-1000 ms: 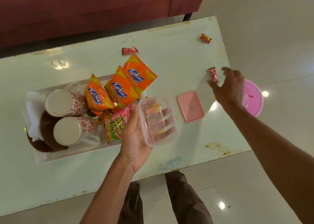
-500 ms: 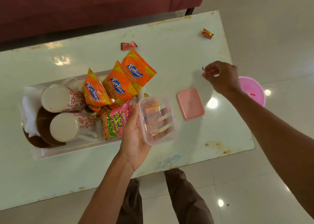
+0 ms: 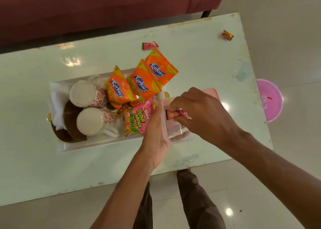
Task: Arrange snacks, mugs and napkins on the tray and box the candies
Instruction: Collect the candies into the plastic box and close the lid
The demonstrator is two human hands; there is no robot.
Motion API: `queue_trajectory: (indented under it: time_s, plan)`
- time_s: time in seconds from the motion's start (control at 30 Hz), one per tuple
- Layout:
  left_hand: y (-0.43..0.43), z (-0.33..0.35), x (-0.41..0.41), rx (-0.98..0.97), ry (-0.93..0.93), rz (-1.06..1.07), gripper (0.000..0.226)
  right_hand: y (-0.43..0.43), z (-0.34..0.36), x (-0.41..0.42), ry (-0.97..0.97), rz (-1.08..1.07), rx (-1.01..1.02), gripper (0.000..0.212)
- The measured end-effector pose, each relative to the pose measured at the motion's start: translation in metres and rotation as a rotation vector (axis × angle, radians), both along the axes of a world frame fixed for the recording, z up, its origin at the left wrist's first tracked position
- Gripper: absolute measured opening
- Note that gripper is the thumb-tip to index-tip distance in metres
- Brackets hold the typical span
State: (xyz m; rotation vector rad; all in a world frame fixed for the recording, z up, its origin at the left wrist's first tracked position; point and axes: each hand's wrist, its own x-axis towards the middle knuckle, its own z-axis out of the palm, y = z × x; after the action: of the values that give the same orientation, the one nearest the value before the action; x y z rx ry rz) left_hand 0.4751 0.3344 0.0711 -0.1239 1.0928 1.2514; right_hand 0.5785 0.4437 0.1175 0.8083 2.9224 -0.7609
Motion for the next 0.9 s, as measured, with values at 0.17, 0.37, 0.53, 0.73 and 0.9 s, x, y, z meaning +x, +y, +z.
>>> queue_trajectory:
  time_s: [0.17, 0.37, 0.53, 0.73, 0.9]
  plan:
    - [-0.008, 0.002, 0.001, -0.043, -0.020, 0.005, 0.064, -0.017, -0.014, -0.011, -0.119, 0.000, 0.172, 0.016]
    - [-0.010, -0.003, -0.006, -0.019, -0.016, -0.021, 0.053, 0.006, 0.002, 0.012, 0.182, -0.316, -0.132, 0.030]
    - [-0.005, -0.009, -0.004, 0.042, -0.102, 0.011, 0.047, 0.081, -0.024, 0.043, 0.264, -0.657, -0.168, 0.021]
    - [0.004, -0.005, 0.006, 0.080, -0.169, 0.054, 0.053, 0.186, -0.087, 0.057, 0.105, -0.912, -0.084, 0.020]
    - [0.027, -0.009, 0.016, 0.060, -0.115, 0.086, 0.066, 0.248, -0.118, 0.040, 0.033, -0.873, 0.012, 0.028]
